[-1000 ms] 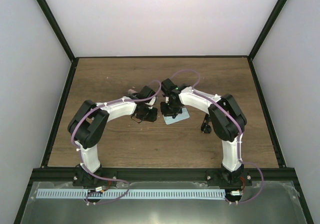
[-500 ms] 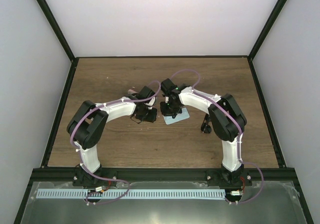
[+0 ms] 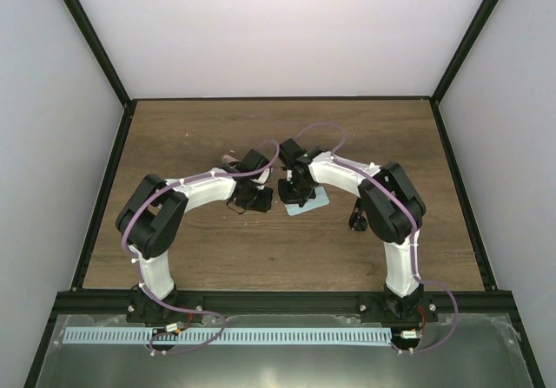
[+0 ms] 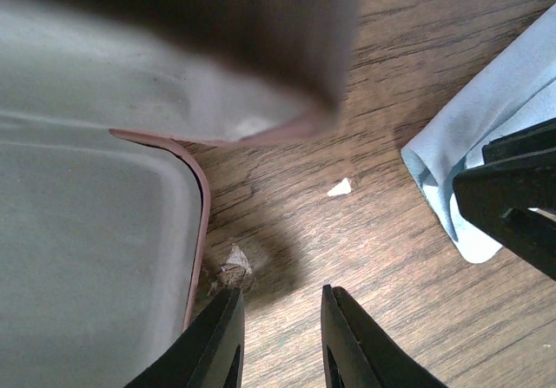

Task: Organize the sunglasses
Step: Adjust the glasses cleaning cloth at the center of the board.

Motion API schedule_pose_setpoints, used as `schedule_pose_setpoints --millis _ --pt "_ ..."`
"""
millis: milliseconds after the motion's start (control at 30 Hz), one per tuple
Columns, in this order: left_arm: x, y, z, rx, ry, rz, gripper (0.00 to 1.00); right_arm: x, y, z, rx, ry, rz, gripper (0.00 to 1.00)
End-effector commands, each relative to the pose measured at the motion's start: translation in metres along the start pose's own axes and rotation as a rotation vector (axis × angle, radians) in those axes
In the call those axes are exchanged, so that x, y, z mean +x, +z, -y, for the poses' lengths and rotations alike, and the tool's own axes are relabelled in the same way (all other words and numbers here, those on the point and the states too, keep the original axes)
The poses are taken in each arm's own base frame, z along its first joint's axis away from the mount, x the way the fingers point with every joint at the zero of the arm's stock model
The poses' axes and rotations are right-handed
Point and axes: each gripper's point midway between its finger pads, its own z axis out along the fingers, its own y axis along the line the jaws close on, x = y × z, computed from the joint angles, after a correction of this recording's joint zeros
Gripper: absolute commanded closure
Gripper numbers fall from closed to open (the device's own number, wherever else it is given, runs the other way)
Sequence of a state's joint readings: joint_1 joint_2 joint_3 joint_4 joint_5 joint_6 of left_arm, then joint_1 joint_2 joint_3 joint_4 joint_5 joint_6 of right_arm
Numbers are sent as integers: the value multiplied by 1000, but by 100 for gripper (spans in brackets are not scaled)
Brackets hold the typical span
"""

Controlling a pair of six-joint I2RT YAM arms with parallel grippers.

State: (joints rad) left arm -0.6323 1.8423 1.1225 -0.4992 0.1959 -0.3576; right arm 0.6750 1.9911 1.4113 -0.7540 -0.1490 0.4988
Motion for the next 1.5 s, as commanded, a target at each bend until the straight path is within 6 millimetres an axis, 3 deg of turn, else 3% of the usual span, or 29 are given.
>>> schedule_pose_setpoints --millis 0,367,1133,1467 --pt "7 -5 -5 -8 -8 -14 72 4 8 -4 1 -11 -14 85" --pt "7 -6 -5 -6 -8 -12 72 5 6 -3 3 -5 -17 95" --pt "15 -5 -2 21 19 -33 72 29 -10 -4 5 68 1 95" --pt "12 -4 4 51 39 -40 72 48 -12 8 22 116 -7 95"
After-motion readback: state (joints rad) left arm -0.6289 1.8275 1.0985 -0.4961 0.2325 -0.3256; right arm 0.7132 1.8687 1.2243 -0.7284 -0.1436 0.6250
